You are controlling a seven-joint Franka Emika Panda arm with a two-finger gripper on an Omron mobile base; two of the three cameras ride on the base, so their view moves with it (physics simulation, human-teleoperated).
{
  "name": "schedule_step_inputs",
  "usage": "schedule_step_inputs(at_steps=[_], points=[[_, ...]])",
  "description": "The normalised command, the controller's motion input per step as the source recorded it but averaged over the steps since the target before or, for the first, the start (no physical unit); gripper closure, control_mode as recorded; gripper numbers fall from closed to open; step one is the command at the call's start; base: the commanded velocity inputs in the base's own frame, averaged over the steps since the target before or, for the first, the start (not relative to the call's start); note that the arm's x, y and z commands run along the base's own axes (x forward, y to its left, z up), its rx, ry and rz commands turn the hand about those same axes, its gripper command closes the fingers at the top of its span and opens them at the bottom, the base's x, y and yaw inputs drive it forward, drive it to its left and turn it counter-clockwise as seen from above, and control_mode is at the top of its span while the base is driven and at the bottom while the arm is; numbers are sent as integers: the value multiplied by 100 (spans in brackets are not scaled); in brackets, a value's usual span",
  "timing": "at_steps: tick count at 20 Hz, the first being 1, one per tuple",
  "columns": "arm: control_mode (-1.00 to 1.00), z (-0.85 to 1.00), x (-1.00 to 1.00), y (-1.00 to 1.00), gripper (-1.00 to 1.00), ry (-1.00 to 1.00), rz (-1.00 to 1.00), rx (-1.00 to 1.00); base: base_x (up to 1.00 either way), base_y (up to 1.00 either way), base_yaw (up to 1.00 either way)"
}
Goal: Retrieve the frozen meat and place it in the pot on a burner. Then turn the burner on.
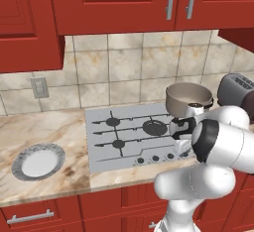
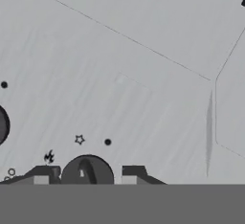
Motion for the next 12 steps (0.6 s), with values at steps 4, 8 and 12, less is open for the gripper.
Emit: schedule_step_inputs(at_steps=[4,8,12], points=[[-100,-33,0,0,100,0,38,2,0,0,0],[-100,-33,0,0,100,0,39,0,0,0,0],[-100,-27,0,0,100,2,38,0,0,0,0]])
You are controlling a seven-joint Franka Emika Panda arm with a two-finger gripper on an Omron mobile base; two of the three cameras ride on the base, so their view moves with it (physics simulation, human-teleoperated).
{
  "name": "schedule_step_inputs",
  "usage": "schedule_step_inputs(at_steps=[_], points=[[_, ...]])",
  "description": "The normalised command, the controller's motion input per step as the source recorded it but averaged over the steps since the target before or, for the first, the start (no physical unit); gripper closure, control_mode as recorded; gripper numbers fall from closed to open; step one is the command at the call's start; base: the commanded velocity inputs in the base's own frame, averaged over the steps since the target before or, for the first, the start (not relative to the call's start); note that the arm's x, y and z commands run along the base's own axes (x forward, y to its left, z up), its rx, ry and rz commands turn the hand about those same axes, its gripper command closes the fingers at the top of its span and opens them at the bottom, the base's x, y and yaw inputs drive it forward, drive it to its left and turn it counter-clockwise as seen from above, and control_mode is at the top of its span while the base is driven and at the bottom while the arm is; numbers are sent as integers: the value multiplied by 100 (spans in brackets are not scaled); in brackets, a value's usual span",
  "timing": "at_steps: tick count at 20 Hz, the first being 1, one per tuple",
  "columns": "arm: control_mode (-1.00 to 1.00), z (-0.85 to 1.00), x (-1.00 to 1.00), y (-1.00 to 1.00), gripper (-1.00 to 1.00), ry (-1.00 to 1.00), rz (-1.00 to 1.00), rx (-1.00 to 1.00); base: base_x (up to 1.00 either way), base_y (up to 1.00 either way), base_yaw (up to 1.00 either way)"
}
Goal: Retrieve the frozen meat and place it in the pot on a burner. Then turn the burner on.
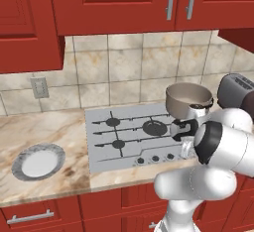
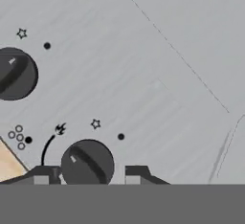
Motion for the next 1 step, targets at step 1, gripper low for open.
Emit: schedule_step_inputs(at_steps=[1], points=[[-100,-29,0,0,100,4,38,0,0,0,0]])
